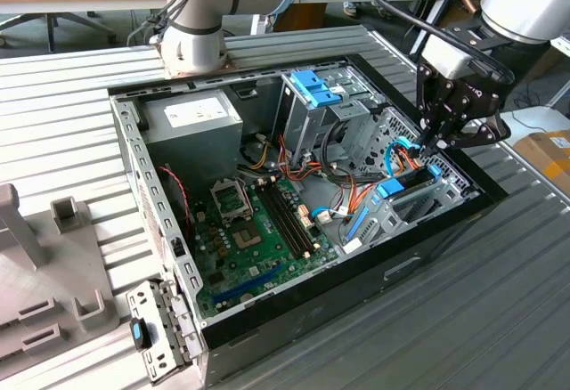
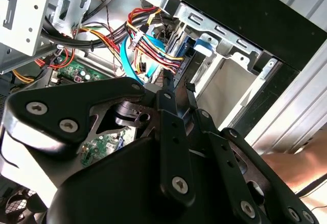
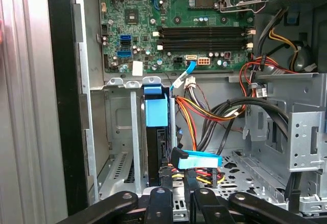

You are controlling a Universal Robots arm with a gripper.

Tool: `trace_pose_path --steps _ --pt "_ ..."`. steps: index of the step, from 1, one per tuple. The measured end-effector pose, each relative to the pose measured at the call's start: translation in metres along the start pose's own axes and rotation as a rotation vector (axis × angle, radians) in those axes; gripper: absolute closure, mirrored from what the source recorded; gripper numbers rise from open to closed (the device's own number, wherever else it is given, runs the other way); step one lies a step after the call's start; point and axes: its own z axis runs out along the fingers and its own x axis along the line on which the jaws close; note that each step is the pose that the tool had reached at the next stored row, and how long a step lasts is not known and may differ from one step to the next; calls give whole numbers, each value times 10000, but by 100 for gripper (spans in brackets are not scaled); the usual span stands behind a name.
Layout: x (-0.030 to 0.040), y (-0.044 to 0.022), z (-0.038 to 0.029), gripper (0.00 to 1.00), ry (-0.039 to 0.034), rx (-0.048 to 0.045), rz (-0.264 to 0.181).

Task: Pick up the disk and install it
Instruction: 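Insert the second disk wire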

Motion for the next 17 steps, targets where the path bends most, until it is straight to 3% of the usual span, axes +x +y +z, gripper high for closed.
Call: trace_pose_path --steps 10,15,17 --pt "-1 -10 -2 76 0 0 0" --pt "-1 -10 -2 56 -1 0 0" --pt "-1 -10 -2 56 0 0 0"
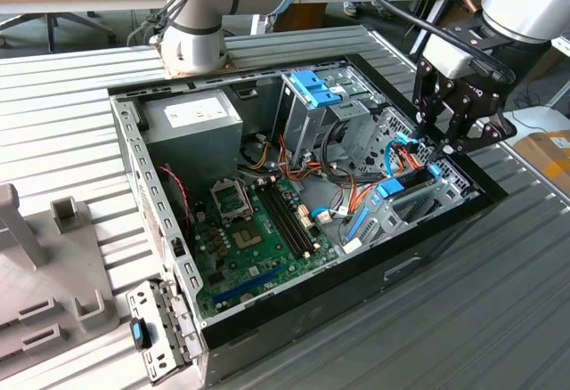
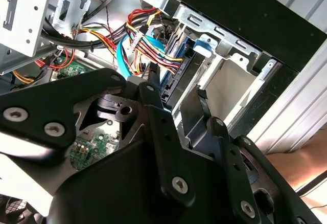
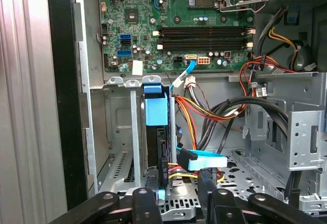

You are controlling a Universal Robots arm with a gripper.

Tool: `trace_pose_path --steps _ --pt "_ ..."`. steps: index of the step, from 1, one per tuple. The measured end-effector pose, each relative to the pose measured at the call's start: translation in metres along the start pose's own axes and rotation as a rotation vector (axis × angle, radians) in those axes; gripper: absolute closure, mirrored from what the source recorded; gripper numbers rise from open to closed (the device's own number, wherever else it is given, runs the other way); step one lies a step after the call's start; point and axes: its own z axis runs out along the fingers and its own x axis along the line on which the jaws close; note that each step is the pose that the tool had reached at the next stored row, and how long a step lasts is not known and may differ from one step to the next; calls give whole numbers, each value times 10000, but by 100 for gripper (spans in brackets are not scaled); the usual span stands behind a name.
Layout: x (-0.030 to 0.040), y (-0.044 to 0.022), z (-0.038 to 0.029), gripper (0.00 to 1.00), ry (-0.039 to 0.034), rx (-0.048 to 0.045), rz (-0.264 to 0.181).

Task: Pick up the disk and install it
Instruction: 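Insert the second disk wire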

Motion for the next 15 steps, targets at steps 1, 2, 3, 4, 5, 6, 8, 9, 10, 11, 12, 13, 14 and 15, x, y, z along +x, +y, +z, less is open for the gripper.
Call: trace_pose_path --steps 1,2,3,4,5,6,8,9,10,11,12,13,14,15 --pt "-2 1 0 56 -1 0 0" --pt "-9 6 0 56 0 1 5" --pt "-25 7 0 56 7 0 8" --pt "-40 8 1 56 20 1 7" --pt "-40 8 1 56 13 1 8" --pt "-45 5 1 56 13 1 9" --pt "-55 -38 5 56 13 1 9" --pt "-60 -68 7 56 13 1 8" --pt "-111 -74 10 56 12 2 38" --pt "-124 -12 4 56 -271 -8 61" --pt "-126 -9 2 56 -330 -11 66" --pt "-132 -9 -9 56 -339 -11 66" --pt "-135 -10 -20 56 -342 -11 66" --pt "-137 -11 -32 56 -346 -11 67"
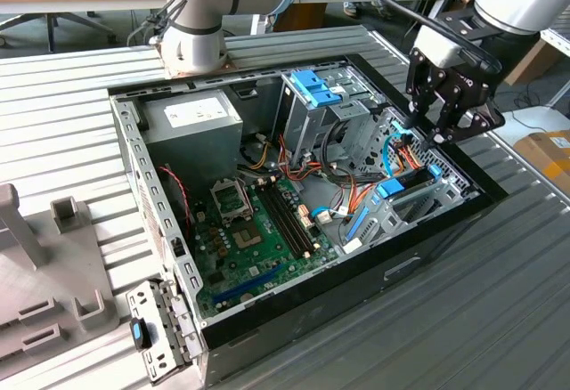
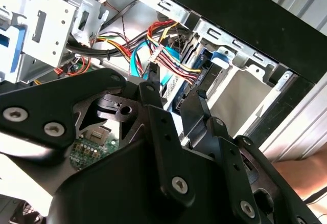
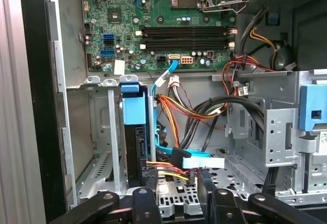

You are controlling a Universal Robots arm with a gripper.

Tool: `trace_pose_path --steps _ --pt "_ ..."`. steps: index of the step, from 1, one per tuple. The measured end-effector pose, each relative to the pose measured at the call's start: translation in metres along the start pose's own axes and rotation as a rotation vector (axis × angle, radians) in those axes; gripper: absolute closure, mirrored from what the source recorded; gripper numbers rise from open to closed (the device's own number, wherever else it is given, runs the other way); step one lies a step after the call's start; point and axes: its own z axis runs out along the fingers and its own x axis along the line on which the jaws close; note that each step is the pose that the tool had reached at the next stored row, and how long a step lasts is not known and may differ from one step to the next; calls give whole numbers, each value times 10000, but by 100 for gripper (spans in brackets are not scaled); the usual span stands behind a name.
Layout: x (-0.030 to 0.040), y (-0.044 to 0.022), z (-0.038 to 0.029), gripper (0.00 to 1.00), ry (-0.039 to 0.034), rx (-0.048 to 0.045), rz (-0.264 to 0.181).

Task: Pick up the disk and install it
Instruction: 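Insert the second disk wire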

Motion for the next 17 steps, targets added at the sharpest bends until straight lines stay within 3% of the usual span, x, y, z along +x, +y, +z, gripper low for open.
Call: trace_pose_path --steps 5,9,17 --pt "-7 -7 -90 56 1 0 4" --pt "4 -8 -96 56 1 0 9" --pt "151 -12 -101 56 19 15 237"
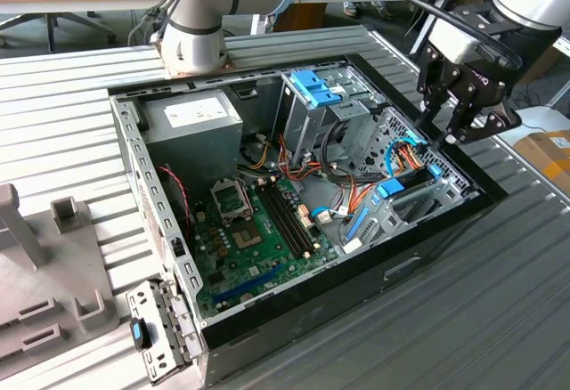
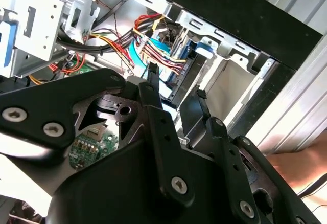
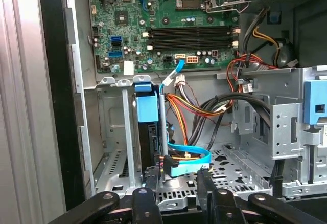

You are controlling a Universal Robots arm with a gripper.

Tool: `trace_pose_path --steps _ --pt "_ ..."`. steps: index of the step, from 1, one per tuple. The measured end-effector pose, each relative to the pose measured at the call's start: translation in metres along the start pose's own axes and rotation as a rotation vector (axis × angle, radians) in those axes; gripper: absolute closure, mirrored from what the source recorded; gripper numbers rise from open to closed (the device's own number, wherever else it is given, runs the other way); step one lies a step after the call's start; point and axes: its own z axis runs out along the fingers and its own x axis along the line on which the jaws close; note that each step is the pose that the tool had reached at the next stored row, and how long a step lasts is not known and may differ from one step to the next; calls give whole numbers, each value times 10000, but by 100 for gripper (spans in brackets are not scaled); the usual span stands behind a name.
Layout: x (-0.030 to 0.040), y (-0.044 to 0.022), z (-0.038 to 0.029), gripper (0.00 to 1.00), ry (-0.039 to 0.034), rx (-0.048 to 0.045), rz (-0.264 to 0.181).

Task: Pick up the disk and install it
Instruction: 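Insert the second disk wire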

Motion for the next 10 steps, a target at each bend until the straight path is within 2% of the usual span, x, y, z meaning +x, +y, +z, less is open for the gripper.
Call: trace_pose_path --steps 5,10 --pt "13 84 31 56 2 2 28" --pt "14 87 80 56 13 3 28"
